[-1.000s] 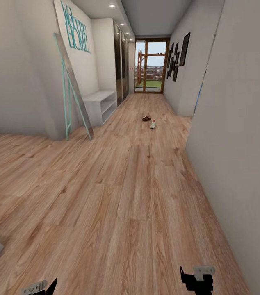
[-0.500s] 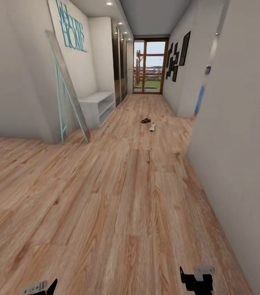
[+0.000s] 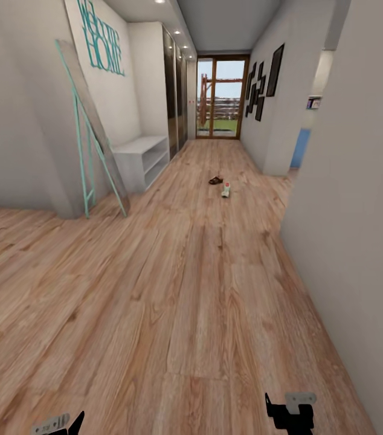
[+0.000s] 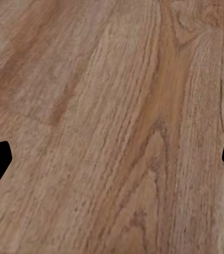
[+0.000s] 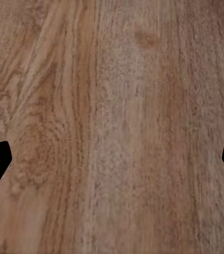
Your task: Pick up the two gym shoes and the two sandals from the corridor floor and place them onto the hallstand (shoe rack) in the corridor, making sure they are on the rack and not on the floor. Arrange them so the two gym shoes are next to each other and the two sandals are next to each other.
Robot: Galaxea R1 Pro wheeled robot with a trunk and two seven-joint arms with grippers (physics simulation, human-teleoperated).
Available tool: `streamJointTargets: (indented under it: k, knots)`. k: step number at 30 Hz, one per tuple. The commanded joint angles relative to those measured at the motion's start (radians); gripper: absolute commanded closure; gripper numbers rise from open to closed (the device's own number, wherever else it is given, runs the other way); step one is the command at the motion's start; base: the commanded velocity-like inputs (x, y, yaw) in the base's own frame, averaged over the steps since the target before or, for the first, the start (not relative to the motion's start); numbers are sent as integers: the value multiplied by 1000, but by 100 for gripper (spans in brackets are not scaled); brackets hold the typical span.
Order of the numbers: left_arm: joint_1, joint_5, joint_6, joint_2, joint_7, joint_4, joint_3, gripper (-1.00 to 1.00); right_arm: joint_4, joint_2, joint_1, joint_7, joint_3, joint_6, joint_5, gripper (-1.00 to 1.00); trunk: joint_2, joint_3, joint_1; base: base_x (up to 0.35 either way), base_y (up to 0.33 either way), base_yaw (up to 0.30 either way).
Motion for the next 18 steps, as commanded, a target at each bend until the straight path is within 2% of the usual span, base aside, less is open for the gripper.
streamJointTargets:
  k: [1,18]
  knots:
    - [-1,-11,-6,-1,-5,1,8,-100,1,0,-1,-6,-5,-3,10,-100,0,-1,0,338,0,0]
    - [-1,-10,-7,-1,-5,1,8,-100,2,0,-1,-2,-5,-2,12,-100,0,20,0,338,0,-58]
